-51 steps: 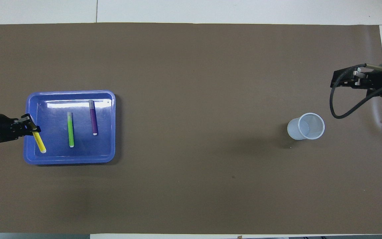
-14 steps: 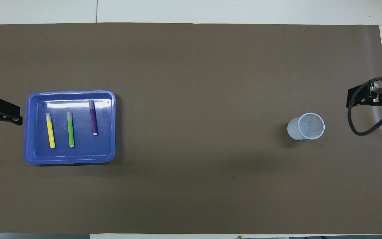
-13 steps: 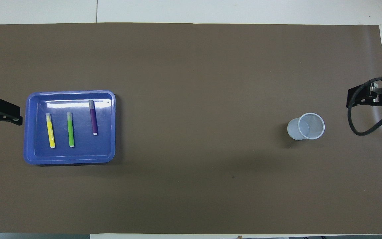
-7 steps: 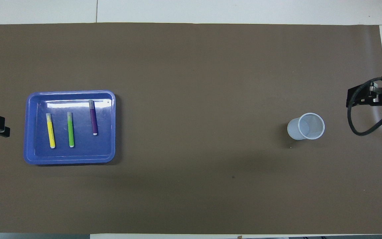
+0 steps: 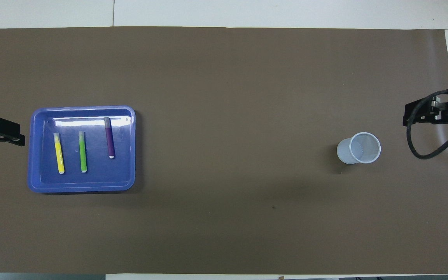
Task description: Right arm passes pens to left for tray arrangement
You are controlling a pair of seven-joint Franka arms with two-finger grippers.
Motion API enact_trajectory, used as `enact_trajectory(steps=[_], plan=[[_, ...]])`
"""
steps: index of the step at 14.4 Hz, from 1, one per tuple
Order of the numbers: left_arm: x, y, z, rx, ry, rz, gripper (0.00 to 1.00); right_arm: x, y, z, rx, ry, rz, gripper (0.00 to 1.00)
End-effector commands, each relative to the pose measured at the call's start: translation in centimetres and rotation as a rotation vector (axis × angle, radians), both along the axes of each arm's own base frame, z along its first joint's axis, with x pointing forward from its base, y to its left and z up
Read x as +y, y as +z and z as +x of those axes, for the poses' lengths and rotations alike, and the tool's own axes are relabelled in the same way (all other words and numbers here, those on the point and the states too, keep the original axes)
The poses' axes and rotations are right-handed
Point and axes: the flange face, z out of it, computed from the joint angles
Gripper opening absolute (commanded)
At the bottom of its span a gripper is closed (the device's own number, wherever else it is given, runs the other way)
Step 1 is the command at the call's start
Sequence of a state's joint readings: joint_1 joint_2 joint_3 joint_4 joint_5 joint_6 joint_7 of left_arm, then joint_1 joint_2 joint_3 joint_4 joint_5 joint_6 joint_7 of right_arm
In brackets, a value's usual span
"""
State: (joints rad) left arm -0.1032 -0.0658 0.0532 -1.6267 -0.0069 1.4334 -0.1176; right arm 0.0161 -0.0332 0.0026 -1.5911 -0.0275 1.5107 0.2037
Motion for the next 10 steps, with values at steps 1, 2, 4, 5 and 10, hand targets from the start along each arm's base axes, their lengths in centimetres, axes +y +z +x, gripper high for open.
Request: enact_trajectory(steps=[1, 2, 4, 5, 10], plan=[[-0.67, 0.74, 0.30, -0.010, -0.002, -0.006, 1.00, -0.20, 0.20, -0.35, -0.012, 0.054, 0.038, 1.00], [-0.77, 0.81, 0.47, -0.021, -0.005, -0.007, 1.00, -0.21, 0.35, -0.34, -0.017, 0.051, 0.082, 1.00], [-0.75, 0.84, 0.51, -0.024, -0.015, -0.007, 1.00, -0.35, 0.39, -0.21, -0.028, 0.051, 0.086, 1.00], [-0.71, 1.00, 0.42, -0.028, -0.020, -0.005, 1.00, -0.29, 0.25, -0.12, -0.032, 0.064, 0.084, 1.00], [-0.86, 1.12, 0.17, -0.029, -0.026, -0.007, 1.00, -1.17, 0.17, 0.14, -0.049, 0.111, 0.019, 1.00]])
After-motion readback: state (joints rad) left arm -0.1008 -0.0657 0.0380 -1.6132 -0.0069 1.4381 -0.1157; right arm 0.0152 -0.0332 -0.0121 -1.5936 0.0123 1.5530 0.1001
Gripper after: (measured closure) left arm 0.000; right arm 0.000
